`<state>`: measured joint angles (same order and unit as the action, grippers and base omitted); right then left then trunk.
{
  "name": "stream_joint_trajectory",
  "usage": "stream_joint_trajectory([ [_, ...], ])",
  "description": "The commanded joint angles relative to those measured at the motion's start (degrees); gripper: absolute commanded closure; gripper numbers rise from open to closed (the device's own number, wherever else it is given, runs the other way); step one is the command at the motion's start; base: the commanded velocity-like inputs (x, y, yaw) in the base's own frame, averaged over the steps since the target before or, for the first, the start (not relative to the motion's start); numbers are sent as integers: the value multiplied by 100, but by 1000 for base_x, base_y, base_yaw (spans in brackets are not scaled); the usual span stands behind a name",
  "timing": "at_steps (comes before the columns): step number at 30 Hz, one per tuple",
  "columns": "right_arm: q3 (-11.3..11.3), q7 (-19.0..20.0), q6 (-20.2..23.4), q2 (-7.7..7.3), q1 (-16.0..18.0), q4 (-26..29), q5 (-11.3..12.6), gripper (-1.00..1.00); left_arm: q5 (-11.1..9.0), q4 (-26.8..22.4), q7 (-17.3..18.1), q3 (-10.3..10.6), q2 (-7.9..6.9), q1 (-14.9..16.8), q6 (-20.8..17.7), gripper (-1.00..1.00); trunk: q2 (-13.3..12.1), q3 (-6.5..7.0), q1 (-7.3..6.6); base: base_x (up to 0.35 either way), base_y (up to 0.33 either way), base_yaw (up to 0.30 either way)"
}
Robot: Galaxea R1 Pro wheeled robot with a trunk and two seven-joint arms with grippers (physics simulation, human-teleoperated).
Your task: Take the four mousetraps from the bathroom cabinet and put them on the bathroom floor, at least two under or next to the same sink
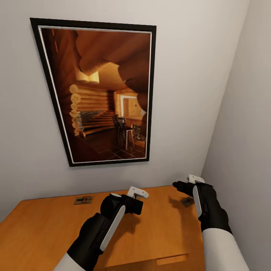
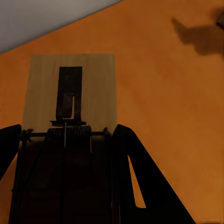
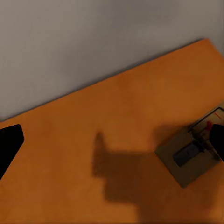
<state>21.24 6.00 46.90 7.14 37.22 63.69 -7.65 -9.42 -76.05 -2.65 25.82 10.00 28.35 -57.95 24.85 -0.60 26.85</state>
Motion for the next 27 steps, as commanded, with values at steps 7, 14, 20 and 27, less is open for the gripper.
stream_joint_trajectory([
  [7, 27, 59, 21, 7, 5, 3, -61, -100, -25, -5, -25, 2, 0, 4, -22, 100, 8, -6, 3, 0, 15, 0],
  [14, 259, -69, -14, 7, 5, -61, -68, -100, -25, -3, -25, 2, 0, 4, -23, 100, 8, -6, 3, 0, 1, 0],
  [20, 635, -359, -140, 7, 5, -75, -79, -100, -25, -6, -25, 2, 0, 4, -22, 100, 8, -6, 3, 0, 0, 0],
  [27, 716, -1296, -274, 15, 5, -61, 43, -100, -25, -5, -25, 9, 0, 3, -22, 100, 8, -6, 3, 0, 0, 0],
])
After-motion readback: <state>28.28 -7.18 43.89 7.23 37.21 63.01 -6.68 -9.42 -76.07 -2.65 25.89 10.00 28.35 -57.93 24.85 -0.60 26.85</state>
